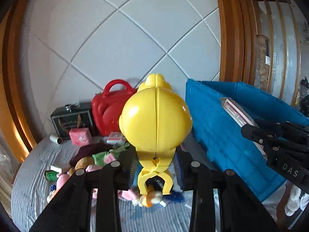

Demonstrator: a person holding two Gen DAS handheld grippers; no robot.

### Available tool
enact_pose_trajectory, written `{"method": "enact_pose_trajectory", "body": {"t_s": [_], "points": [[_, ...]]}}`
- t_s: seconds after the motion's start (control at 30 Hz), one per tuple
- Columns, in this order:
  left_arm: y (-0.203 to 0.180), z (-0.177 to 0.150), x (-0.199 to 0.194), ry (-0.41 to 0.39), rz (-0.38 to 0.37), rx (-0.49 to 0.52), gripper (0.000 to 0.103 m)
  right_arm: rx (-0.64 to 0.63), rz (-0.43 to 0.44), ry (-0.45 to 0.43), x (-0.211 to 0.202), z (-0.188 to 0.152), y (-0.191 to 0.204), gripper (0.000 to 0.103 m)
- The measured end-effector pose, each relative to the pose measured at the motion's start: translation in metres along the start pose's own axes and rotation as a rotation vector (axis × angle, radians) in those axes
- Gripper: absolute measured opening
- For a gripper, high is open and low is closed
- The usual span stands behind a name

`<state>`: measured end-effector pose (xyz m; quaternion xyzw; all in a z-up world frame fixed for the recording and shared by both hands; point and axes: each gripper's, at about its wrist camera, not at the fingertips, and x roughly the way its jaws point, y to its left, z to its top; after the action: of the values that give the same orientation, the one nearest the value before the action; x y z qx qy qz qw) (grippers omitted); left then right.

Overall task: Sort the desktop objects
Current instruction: 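Carry the yellow tongs and toothpaste box over the blue crate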

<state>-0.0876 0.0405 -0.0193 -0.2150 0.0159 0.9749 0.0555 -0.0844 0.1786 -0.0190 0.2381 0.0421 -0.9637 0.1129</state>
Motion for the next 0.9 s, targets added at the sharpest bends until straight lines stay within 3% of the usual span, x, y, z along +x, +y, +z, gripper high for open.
{"method": "enact_pose_trajectory", "body": {"t_s": [0.3, 0.5, 0.57, 0.7, 0.9], "points": [[-0.145, 0.100, -0.003, -0.180, -0.048, 0.040, 0.033, 0.020, -0.143, -0.168, -0.052, 0.043, -0.134, 0.027], [-0.230, 0.136, 0.007, -0.193, -0.120, 0.068, 0.033, 0.065, -0.226, -0.177, -0.067, 0.047, -0.216, 0.027], [-0.255, 0.137, 0.016, -0.153, -0.150, 0.081, 0.033, 0.081, -0.250, -0.151, -0.065, 0.043, -0.236, 0.027], [-0.299, 0.119, 0.056, 0.023, -0.166, 0.120, 0.033, 0.103, -0.276, -0.081, -0.059, 0.026, -0.266, 0.027], [-0.330, 0.090, 0.098, 0.244, -0.175, 0.129, 0.033, 0.114, -0.292, 0.016, -0.037, 0.005, -0.293, 0.027]]}}
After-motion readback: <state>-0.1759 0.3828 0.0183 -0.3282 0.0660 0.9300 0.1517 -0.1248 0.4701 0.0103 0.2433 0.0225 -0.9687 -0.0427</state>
